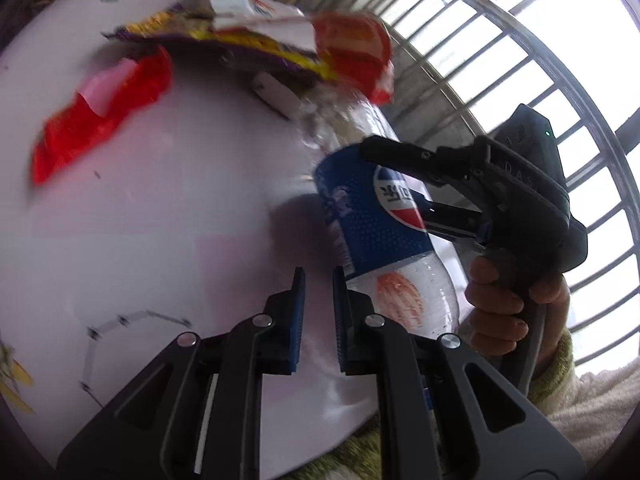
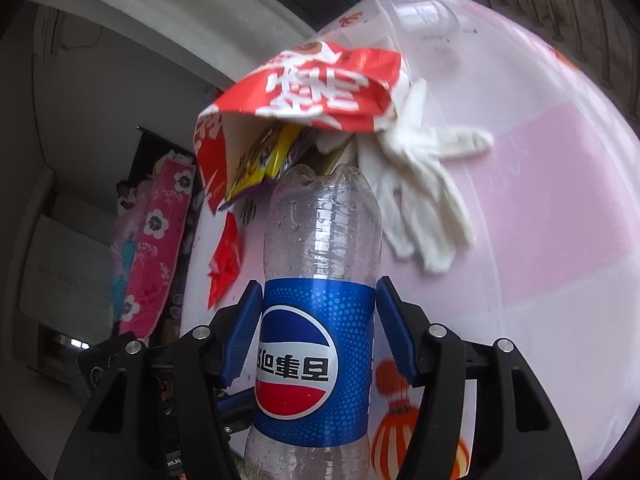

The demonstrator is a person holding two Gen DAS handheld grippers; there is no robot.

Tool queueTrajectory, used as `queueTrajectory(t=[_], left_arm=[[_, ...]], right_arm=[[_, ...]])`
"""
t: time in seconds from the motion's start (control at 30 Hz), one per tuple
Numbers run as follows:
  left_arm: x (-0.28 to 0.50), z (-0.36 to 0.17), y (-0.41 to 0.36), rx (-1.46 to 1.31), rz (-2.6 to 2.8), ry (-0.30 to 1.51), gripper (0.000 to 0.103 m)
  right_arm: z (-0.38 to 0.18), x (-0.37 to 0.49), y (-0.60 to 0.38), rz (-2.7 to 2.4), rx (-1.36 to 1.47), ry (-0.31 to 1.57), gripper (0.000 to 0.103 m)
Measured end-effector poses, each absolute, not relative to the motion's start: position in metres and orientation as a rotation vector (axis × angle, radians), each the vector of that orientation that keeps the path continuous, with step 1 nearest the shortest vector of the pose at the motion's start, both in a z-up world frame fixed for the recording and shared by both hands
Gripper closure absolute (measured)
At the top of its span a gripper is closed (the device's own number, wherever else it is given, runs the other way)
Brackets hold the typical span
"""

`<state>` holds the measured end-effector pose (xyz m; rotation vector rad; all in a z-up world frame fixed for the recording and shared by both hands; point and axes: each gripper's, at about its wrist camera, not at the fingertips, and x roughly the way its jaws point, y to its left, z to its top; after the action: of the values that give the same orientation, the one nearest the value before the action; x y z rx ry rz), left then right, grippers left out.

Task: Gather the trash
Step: 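Grasp the Pepsi bottle around its label with the right tool, then grasp the red plastic wrapper with left tool while right tool holds bottle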

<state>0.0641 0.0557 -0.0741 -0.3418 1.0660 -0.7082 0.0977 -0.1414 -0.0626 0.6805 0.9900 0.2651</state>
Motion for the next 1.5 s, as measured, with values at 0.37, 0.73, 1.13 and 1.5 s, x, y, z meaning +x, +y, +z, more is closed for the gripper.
queueTrajectory(t=[0.37,0.73,1.13,1.5], left_arm=[[0.089,-0.033,0.101,-0.141,-0.428,0.83,0.087],[0.113,-0.053,0.076,0.207,-0.315,0.813,0.065],[0.137,-0.069,0.09,0.055,-0.306,0.893,0.085],[0.137,-0.067,0.099,-0.032,-0.326,0.898,0.098]], right_arm=[[-0.055,0.078,-0.148,0.281,0.625,1.015,0.025],[-0.062,0.076,-0.146,0.297,0.618,1.052,0.025],[-0.066,0.087,-0.13,0.305,0.62,1.094,0.025],[-0.071,0.082,-0.137,0.32,0.685,1.111,0.027]])
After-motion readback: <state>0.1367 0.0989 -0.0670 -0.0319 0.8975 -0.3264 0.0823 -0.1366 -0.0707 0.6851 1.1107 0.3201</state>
